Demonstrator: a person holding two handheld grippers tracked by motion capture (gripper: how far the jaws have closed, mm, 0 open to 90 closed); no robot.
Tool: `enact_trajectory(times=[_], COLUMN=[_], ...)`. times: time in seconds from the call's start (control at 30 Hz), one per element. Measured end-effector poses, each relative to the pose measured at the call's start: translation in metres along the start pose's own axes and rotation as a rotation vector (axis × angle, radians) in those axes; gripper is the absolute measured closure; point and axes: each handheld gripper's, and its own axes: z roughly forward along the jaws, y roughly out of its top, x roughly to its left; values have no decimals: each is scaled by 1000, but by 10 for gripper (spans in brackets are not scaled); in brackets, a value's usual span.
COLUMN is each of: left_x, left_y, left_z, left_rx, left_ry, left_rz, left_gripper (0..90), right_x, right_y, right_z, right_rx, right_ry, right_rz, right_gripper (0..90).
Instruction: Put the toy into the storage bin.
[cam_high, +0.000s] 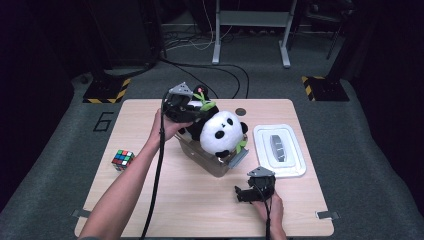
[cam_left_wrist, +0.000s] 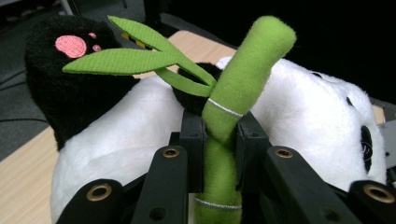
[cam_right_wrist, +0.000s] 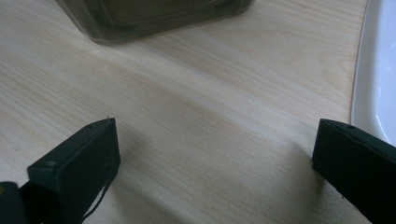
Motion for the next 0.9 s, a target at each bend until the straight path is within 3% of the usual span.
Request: enact_trajectory(times=[0.37,0.53,0.9], left_x=[1,8,9], left_y=[-7,-16,-19], left_z=[12,16,22], left_rx=[18,26,61], left_ry=[-10,-8,22], left_rz=[-17,-54,-44], left_gripper=[770,770,769], right_x=[0,0,0], right_y=[0,0,0], right_z=[0,0,0], right_rx=[-2,-1,-4], right_ry=[0,0,-2], right_rz=[-2,-2,-2], right_gripper=[3,3,3])
